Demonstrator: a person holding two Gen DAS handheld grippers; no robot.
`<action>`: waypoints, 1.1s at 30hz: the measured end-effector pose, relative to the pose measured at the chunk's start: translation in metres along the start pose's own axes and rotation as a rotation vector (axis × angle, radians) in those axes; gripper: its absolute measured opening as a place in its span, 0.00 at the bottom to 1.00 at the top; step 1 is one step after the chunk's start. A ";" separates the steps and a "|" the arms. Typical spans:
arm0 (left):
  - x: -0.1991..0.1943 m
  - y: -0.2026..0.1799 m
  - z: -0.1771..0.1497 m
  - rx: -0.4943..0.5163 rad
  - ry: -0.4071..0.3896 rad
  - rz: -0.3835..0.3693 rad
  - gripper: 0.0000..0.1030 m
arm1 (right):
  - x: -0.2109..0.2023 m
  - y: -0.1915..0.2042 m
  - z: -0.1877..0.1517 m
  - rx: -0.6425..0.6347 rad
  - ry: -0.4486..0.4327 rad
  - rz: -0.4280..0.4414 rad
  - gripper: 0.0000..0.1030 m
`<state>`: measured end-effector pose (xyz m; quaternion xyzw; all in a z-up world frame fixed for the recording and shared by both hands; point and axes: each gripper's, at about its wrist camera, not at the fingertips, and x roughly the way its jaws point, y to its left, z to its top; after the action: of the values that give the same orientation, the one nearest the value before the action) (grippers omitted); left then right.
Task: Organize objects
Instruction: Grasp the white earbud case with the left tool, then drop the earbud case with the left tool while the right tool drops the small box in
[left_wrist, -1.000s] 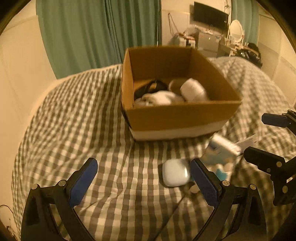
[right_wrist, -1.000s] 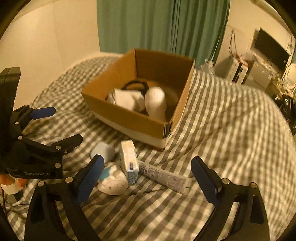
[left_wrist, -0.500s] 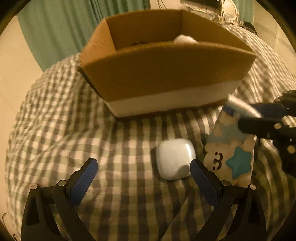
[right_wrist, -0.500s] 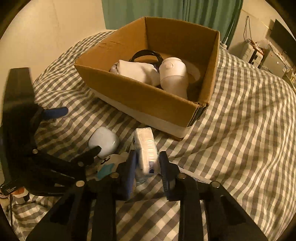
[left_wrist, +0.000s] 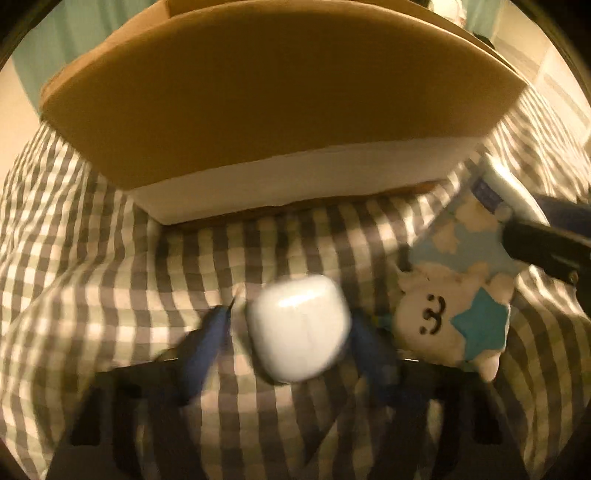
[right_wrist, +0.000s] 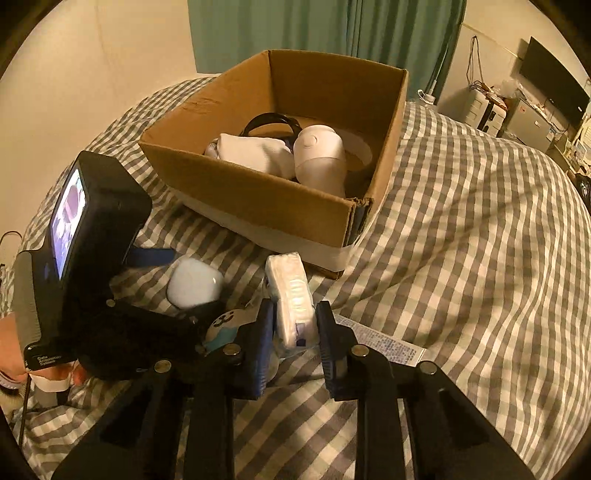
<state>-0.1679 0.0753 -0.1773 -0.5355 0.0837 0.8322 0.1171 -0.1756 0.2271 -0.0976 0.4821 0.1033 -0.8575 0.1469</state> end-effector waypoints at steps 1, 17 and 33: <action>-0.001 -0.001 -0.001 0.008 -0.004 0.005 0.47 | 0.000 0.000 -0.001 0.000 -0.001 -0.001 0.22; -0.059 0.006 -0.017 -0.006 -0.078 -0.035 0.47 | -0.031 0.009 -0.008 -0.032 -0.056 -0.094 0.19; -0.133 0.014 -0.013 -0.002 -0.227 -0.064 0.47 | -0.091 0.043 0.002 -0.068 -0.149 -0.154 0.19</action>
<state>-0.1080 0.0442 -0.0613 -0.4404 0.0517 0.8834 0.1518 -0.1176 0.2005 -0.0201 0.4024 0.1580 -0.8956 0.1044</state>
